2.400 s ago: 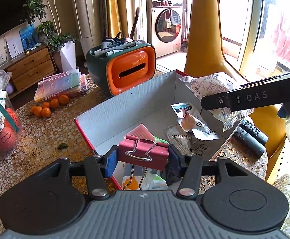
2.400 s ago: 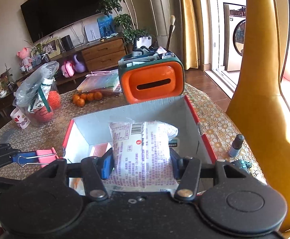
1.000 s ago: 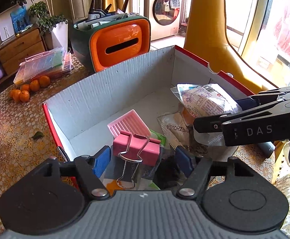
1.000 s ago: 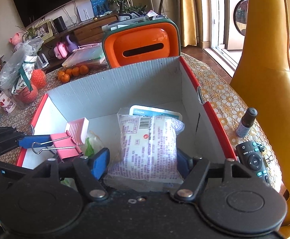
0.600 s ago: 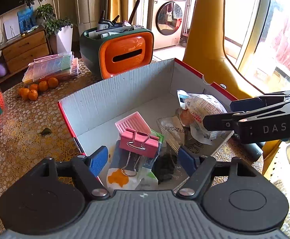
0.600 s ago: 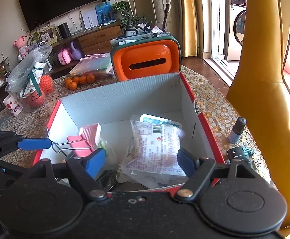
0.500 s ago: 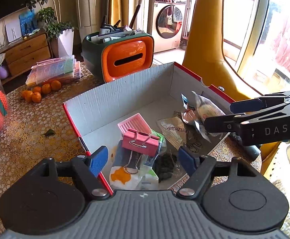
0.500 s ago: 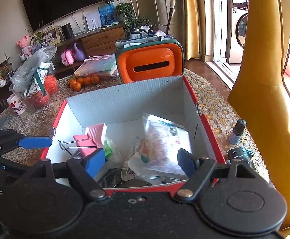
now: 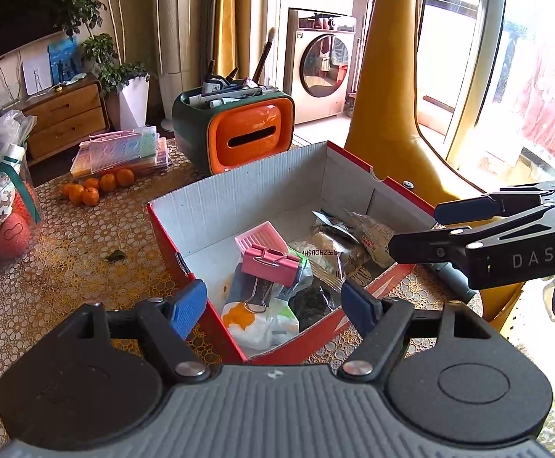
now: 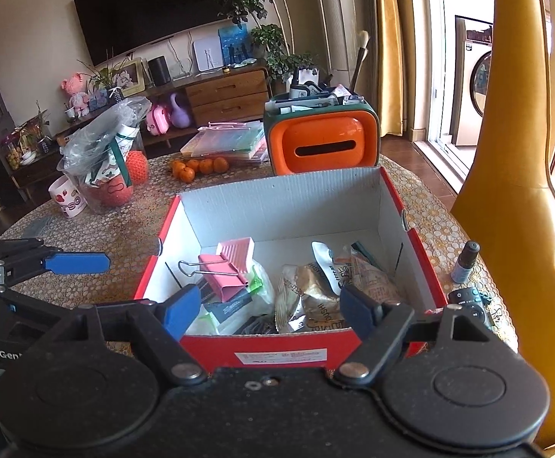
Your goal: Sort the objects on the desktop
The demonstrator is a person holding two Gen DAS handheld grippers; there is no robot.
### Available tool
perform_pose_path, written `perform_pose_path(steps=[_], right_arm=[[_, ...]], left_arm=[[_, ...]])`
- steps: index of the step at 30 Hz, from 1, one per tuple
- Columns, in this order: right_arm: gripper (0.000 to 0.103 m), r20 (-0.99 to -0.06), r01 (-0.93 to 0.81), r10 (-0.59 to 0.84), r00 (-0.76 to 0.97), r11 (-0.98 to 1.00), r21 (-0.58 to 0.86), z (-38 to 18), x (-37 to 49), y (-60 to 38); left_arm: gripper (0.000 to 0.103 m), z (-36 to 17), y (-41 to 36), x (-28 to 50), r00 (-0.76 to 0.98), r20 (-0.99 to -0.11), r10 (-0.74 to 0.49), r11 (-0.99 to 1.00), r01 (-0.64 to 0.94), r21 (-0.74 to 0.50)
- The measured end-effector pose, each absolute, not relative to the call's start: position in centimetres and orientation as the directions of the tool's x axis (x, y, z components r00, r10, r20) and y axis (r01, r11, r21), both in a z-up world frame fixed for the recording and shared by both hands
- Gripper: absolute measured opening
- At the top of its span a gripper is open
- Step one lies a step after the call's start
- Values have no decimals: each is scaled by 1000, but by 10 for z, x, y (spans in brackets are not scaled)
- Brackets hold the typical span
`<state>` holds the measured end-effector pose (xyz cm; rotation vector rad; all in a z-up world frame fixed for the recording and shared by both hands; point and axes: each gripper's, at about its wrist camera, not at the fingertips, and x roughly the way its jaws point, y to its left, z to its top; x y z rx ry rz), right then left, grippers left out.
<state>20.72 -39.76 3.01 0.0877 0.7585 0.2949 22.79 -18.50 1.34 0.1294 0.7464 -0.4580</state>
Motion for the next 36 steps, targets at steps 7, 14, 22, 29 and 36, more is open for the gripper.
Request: perform_pose_path(steps=[7, 14, 22, 29, 36], right_arm=[[82, -637, -252, 307, 707, 951, 179, 33, 193, -393], [83, -613, -256, 315, 725, 949, 184, 29, 179, -394], [93, -586, -255, 313, 747, 950, 182, 23, 168, -395], [98, -559, -267, 307, 770, 951, 155, 21, 155, -393], [100, -535, -267, 311, 786, 950, 159, 20, 141, -392]], left_arm=[[77, 15, -171, 217, 654, -662, -367, 900, 430, -74], [77, 11, -165, 208, 665, -656, -358, 903, 425, -61], [91, 9, -167, 203, 683, -641, -350, 904, 426, -39], [103, 4, -166, 198, 699, -630, -339, 910, 413, -32], [103, 2, -160, 190, 721, -615, -318, 924, 382, -30]])
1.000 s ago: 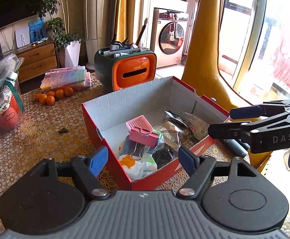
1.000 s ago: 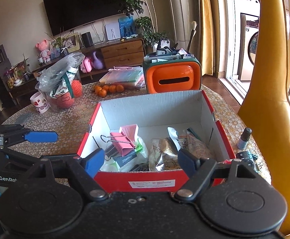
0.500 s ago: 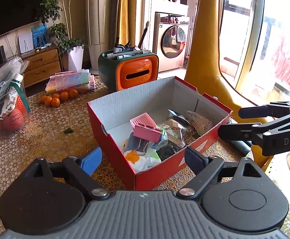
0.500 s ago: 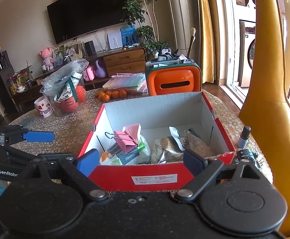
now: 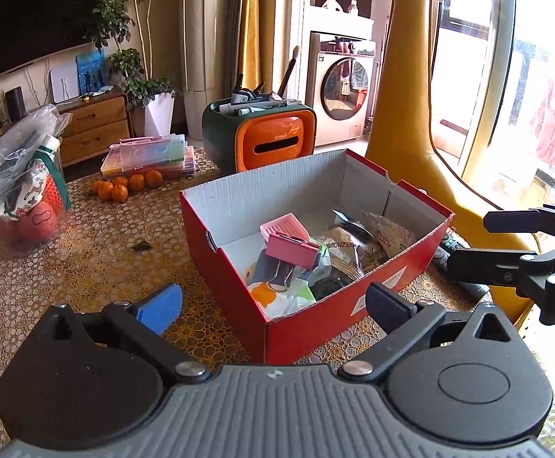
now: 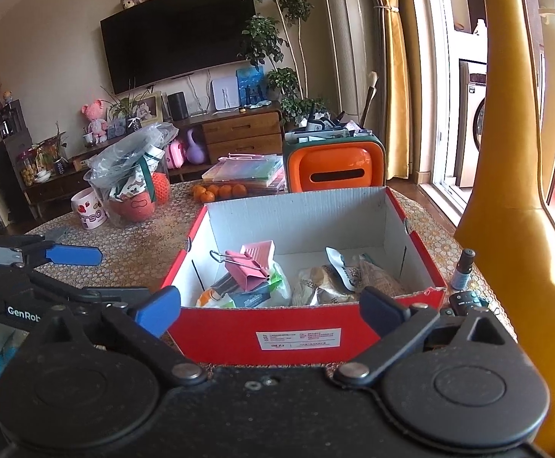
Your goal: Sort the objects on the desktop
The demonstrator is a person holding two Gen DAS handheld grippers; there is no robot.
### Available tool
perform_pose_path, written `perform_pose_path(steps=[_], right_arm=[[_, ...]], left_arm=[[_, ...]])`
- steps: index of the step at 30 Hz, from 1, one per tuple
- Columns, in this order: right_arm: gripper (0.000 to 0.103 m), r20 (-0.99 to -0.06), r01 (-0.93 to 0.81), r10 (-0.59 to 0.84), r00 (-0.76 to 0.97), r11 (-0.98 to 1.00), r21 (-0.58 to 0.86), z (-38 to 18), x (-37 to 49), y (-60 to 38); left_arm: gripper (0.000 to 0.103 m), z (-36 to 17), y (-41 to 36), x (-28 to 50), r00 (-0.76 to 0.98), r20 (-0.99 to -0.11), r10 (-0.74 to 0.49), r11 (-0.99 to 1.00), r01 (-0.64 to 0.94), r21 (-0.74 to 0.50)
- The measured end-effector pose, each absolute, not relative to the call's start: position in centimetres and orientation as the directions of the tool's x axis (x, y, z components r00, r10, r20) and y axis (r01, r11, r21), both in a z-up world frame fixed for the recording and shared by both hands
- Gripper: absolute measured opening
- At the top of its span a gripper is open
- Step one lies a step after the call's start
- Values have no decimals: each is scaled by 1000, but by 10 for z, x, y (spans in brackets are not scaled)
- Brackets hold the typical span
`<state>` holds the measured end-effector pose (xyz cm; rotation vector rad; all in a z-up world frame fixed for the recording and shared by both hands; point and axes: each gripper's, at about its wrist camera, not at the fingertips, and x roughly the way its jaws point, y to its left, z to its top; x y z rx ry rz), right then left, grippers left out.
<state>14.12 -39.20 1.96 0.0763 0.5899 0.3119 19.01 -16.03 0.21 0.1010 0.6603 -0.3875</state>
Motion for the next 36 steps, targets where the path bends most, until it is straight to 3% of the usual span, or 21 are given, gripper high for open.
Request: perform_pose_path(steps=[14, 36], right_arm=[[102, -501, -274, 313, 807, 950, 151, 18, 113, -376], [102, -523, -146, 234, 819, 968, 204, 9, 95, -372]], left_arm=[[103, -3, -146, 171, 724, -609, -324, 930, 360, -67], [103, -18, -143, 153, 681, -659, -318, 928, 366, -70]])
